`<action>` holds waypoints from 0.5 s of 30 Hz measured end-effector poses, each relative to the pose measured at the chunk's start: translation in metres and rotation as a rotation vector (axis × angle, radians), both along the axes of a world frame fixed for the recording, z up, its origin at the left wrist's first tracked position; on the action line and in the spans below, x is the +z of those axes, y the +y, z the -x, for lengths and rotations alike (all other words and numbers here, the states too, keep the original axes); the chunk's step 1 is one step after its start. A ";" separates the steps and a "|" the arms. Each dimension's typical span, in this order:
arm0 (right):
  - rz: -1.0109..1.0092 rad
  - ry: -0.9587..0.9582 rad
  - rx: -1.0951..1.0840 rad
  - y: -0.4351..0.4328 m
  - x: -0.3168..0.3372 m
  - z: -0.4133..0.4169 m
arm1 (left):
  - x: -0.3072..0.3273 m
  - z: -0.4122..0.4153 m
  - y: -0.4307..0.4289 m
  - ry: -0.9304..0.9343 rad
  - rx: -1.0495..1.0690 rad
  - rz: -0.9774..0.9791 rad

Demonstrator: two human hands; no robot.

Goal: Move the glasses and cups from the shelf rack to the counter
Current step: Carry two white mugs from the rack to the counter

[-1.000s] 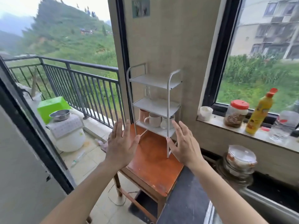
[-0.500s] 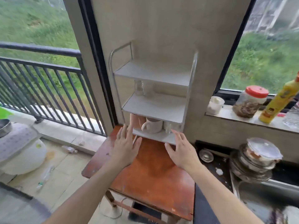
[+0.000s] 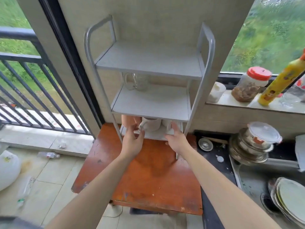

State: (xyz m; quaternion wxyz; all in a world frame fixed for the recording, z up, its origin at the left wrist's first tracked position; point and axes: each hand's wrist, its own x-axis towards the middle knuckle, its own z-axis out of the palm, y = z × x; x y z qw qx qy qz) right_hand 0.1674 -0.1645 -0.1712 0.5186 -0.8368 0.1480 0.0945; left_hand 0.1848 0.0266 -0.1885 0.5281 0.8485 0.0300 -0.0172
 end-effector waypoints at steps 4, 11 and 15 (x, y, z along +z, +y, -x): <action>-0.115 -0.058 -0.083 0.002 -0.003 -0.003 | 0.001 -0.005 -0.001 0.009 -0.024 0.010; -0.164 0.004 -0.166 0.002 -0.009 0.001 | -0.005 -0.005 -0.006 0.095 -0.062 0.068; -0.181 0.031 -0.201 0.005 -0.011 0.012 | -0.013 -0.002 -0.016 0.092 -0.070 0.028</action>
